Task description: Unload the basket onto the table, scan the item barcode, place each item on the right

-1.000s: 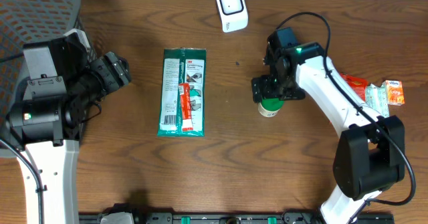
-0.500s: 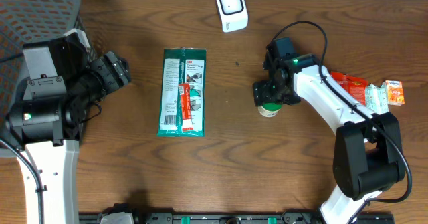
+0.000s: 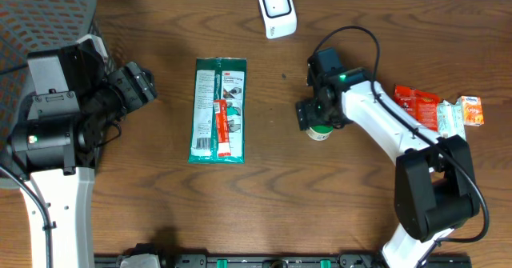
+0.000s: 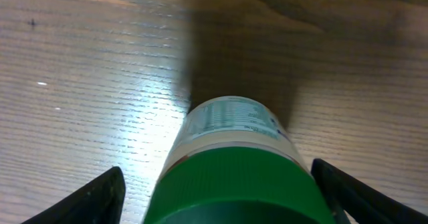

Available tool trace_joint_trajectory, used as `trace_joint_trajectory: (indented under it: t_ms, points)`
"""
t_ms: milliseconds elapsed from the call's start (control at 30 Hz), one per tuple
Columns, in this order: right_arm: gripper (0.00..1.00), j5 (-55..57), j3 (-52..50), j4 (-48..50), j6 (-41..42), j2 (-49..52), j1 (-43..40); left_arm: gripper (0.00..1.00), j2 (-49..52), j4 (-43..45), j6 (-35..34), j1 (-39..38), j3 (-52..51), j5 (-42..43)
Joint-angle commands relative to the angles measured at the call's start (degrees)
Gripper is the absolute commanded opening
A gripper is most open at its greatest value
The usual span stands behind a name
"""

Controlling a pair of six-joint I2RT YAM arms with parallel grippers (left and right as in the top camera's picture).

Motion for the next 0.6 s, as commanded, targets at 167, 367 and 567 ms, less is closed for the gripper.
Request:
trace_joint_trajectory:
  t_ms: [167,367,567]
  points:
    - [0.81,3.04,-0.44,0.17,2.62,2.43,0.81,0.82,0.00,0.00,0.35,0.28,0.22,0.24]
    - [0.78,3.02,-0.44,-0.94,6.99,2.45,0.85,0.82,0.00,0.00,0.35,0.28,0.22,0.24]
    - [0.68,2.36,-0.44,-0.96,9.03,2.45,0.87,0.82,0.00,0.00,0.35,0.28,0.22,0.24]
